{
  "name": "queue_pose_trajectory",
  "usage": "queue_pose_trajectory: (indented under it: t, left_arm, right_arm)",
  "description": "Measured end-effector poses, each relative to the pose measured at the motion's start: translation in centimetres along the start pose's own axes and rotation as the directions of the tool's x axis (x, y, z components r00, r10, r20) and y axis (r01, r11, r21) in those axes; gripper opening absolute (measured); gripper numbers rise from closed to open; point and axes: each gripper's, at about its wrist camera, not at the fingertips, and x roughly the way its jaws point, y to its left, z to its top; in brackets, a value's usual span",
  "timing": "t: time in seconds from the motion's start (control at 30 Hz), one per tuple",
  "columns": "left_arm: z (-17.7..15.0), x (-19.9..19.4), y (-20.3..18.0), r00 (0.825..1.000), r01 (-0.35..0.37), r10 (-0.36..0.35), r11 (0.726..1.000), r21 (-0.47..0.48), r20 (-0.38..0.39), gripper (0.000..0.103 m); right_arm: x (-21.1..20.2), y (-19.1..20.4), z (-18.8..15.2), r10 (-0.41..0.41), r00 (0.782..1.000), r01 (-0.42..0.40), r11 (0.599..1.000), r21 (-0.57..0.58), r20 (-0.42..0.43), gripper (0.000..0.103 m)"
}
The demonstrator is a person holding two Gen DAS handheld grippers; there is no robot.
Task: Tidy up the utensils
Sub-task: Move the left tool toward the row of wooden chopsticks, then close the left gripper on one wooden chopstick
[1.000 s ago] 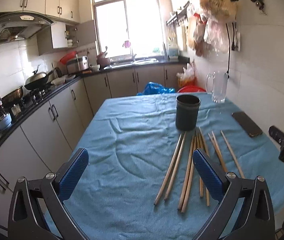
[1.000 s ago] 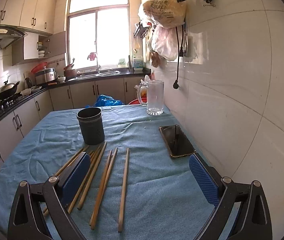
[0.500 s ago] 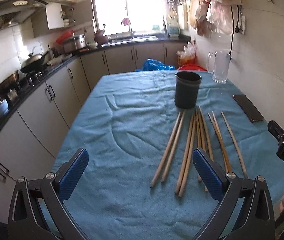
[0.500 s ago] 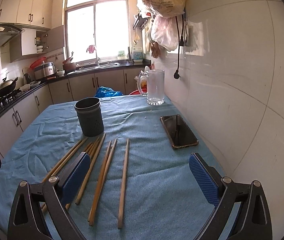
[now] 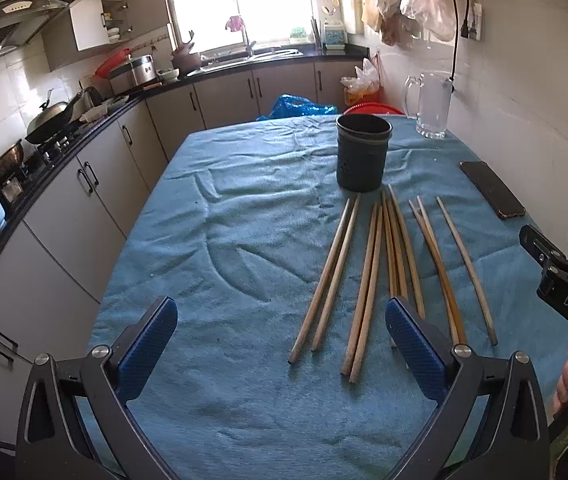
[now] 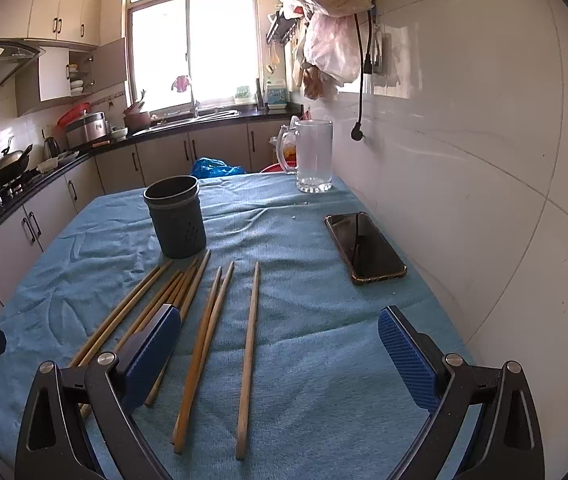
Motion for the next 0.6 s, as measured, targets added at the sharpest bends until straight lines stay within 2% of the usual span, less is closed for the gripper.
queue_pose_trajectory:
  t: [0.3,0.43,0.5,0.57,0.6]
  left_arm:
    - [0.2,2.2,0.3,0.999,0.025,-0.025,1.000,-0.001,-0.046,0.103]
    - [1.4,4.1,1.4,0.996,0.070,-0.070,0.998,0.003,-0.055,0.103]
    - [2.5,5.8,1.9,0.991,0.118,-0.117,0.993,0.015,-0.066,0.103]
    - [3.6,8.0,1.9,0.984,0.144,-0.140,0.989,0.029,-0.110,0.102]
    - [3.9,8.9,1.8,0.980,0.160,-0.154,0.986,0.036,-0.123,0.097]
  right_arm:
    - [2.2,0.1,-0.5,-0.002,0.999,0.002,1.000,-0.001,-0.052,0.101]
    - [4.3,-0.1,-0.4,0.023,0.994,-0.024,1.000,-0.008,-0.109,0.101]
    - [5.8,-0.2,0.0,0.040,0.988,-0.044,0.999,-0.024,-0.147,0.101]
    - [7.4,-0.2,0.3,0.062,0.981,-0.070,0.997,-0.031,-0.186,0.101]
    - [8.3,-0.2,0.5,0.082,0.975,-0.090,0.995,-0.032,-0.206,0.100]
